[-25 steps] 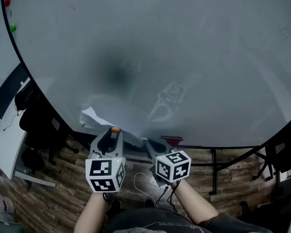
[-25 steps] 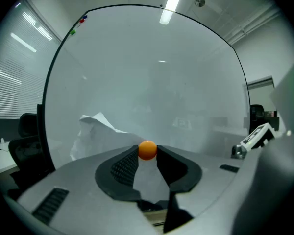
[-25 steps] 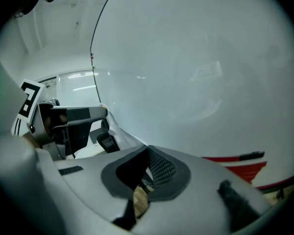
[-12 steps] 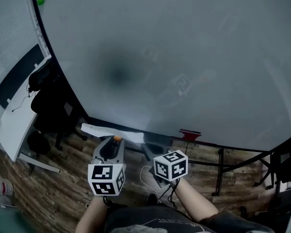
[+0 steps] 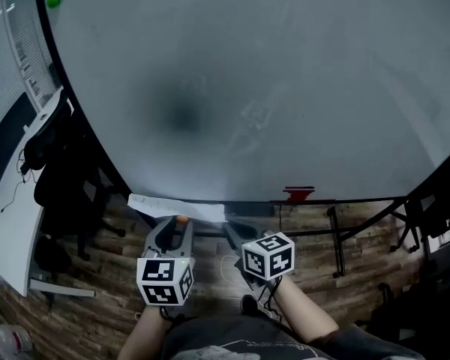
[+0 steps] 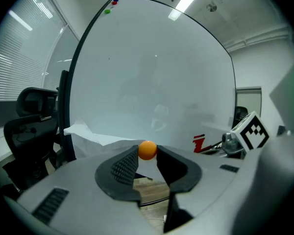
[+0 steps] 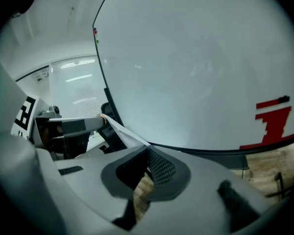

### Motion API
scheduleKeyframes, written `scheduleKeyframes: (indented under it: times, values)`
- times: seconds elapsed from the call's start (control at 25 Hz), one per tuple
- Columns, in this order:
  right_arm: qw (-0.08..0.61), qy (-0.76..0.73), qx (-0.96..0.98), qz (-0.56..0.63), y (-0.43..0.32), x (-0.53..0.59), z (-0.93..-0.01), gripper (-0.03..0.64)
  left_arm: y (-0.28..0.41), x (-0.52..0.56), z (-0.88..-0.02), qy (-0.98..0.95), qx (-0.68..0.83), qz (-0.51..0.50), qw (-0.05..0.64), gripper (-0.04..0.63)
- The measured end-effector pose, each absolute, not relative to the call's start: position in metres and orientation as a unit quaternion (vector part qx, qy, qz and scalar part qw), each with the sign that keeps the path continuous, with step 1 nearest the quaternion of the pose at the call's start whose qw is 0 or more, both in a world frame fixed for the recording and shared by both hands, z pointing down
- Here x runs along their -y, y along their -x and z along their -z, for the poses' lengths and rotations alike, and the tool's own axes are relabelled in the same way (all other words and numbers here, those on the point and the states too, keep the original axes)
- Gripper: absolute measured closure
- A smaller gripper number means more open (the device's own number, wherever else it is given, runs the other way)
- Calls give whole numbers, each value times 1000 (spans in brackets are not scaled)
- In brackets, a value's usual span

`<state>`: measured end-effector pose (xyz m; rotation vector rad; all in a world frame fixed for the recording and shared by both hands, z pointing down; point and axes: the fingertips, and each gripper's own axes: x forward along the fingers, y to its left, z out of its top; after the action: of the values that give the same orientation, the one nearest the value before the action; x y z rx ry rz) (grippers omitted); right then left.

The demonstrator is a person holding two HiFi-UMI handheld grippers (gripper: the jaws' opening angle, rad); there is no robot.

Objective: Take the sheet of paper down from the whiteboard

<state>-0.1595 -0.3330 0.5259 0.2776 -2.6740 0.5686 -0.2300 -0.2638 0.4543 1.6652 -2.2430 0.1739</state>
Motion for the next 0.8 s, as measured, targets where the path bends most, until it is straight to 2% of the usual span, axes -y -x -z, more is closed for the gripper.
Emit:
scheduleKeyframes:
  times: [0.28,0.56,0.8]
  values:
    - [182,-208,936,-217,167,305,-523,595,255,235,-461,-663,724,-72,176,472]
    - [153,-305,907,-248,140,242,-523,595,245,188,-468,-732,652,-84,181,472]
    - [172,-355,879,-269,104,179,-549,595,231,153,-490,-757,617,-87,196,472]
